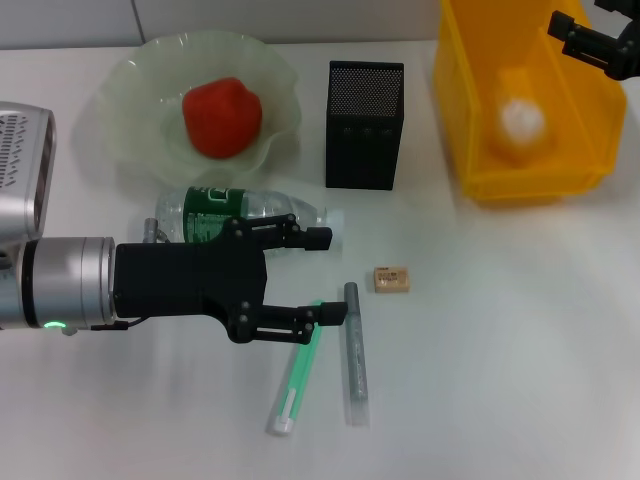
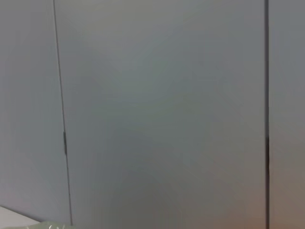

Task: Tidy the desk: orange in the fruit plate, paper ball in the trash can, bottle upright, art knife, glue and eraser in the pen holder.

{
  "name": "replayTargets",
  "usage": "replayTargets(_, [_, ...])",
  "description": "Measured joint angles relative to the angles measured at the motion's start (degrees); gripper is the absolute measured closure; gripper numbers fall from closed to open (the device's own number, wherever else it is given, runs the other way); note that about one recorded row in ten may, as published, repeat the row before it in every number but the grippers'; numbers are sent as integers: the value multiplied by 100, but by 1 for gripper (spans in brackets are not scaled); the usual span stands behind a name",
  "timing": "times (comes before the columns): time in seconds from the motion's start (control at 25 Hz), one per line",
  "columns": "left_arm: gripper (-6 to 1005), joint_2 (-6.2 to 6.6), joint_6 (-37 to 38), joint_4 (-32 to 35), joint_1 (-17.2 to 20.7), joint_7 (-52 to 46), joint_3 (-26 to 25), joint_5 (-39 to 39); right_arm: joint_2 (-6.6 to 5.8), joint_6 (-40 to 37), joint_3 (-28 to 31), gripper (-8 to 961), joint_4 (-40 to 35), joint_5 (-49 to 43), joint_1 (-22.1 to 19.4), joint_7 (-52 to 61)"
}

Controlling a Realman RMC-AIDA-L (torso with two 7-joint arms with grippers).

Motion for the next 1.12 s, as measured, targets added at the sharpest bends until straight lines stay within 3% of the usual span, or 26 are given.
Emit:
replayTargets(0.48, [233,0,2,-10,10,43,2,-1,14,-173,-10,179,67,1082,-212,-39])
replayTargets(0.8, [236,-8,-69,-90,24,106,-29,-186,11,-1865,-9,179,213,1426,-786,-49])
replayTargets(0.84, [237,-7,-141,-126,34,108,-65,-267,-1,-2343,-22,179,221,1243,-961,-57])
replayTargets(1.12, [240,13,-276,-178,50,94,-83,-490,-36,-3205,-30,179,373,96,-1392,-639])
